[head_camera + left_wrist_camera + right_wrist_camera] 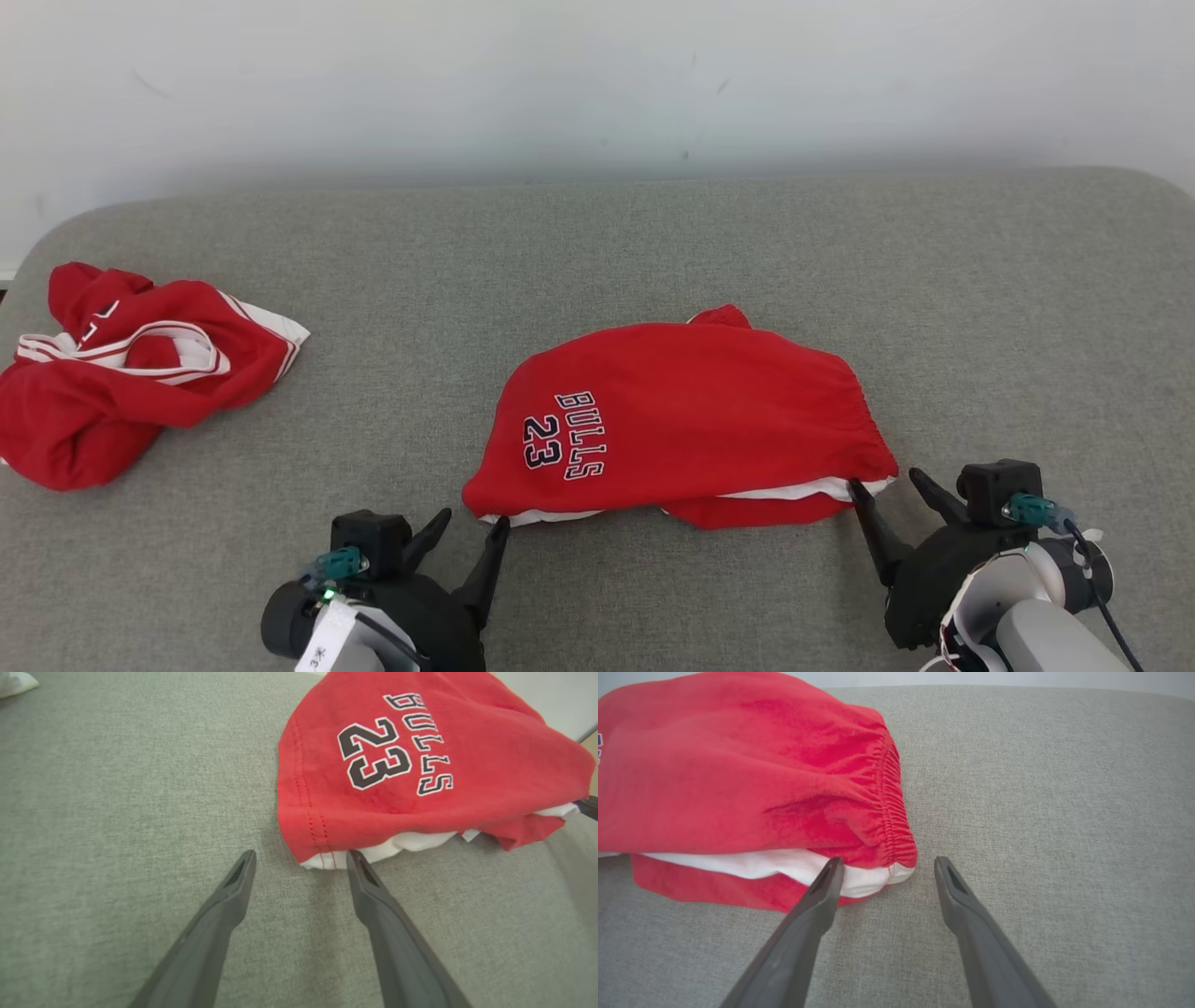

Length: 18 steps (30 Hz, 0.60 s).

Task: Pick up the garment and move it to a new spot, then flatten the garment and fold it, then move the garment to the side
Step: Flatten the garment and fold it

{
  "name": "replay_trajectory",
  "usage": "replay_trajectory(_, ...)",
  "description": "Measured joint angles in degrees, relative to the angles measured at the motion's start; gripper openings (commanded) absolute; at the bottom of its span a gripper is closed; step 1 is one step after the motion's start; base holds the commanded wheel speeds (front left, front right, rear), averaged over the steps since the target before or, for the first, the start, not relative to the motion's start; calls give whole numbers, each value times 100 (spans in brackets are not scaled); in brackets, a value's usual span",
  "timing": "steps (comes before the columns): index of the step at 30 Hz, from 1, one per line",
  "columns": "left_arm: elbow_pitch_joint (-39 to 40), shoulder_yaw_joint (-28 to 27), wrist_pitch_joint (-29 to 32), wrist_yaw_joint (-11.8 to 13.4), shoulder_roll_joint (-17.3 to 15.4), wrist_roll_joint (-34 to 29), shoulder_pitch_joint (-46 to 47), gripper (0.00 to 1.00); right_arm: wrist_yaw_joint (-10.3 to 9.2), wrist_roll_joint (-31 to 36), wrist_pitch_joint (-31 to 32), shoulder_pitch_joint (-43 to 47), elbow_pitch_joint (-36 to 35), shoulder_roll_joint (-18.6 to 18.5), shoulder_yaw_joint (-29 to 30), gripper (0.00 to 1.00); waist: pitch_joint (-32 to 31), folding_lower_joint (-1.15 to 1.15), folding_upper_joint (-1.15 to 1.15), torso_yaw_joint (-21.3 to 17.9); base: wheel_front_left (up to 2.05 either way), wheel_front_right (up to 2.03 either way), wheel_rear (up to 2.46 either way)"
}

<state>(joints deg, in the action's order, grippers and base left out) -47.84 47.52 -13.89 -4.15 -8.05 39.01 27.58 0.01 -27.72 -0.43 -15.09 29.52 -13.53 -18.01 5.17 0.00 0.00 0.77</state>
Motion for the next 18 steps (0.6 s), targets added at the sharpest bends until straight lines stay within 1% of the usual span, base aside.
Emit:
replay_trajectory(8,-132,76,33,-144,85,56,130,100,-1,54,103,-199,143,54,-69,100,129,0,0,-12,0,0,0)
replay_trajectory(9,-154,78,34,-145,103,77,151,100,-1,62,127,-202,181,56,-80,89,146,0,0,-11,0,0,0)
replay_trajectory(10,-185,92,47,-149,111,85,196,73,-1,62,152,-201,218,62,-94,46,158,0,0,-10,0,0,0)
replay_trajectory(11,-201,97,59,-151,110,85,242,36,-1,63,153,-203,237,75,-108,17,166,0,0,-8,0,0,0)
replay_trajectory(12,-221,87,57,-152,110,88,270,0,0,63,163,-215,257,91,-129,0,172,0,0,-7,0,0,0)
replay_trajectory(18,-360,83,57,-193,94,90,327,0,22,60,157,-341,343,165,-146,0,179,0,0,-1,0,0,0)
